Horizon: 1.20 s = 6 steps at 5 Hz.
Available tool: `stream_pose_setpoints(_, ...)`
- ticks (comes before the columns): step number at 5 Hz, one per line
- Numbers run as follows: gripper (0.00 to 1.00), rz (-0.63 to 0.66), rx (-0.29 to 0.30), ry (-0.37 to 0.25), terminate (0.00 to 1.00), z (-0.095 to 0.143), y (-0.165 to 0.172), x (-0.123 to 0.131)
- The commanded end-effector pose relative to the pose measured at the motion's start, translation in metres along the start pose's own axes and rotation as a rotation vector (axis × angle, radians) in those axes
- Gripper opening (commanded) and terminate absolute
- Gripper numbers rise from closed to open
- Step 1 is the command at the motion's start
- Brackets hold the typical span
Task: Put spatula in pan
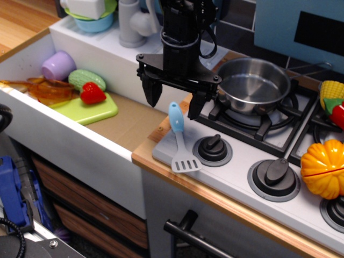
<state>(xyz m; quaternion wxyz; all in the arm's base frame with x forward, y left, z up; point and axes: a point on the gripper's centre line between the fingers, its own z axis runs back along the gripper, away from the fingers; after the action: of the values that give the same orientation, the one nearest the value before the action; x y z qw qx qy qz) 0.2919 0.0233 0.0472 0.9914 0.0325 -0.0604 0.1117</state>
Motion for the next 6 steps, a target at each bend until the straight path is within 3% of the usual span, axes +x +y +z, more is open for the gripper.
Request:
stream_pose_setpoints(1,1.00,0.023,-0.013,-0.031,0.00,0.002,0.001,0.007)
stream_pose_setpoints(5,1.00,0.051,-0.024,-0.060,0.00,-0.019,-0.003,-0.009)
stream_pose_setpoints(6,0.00,0.036,-0.030,-0.051,0.00,-0.022,-0.003,-0.009)
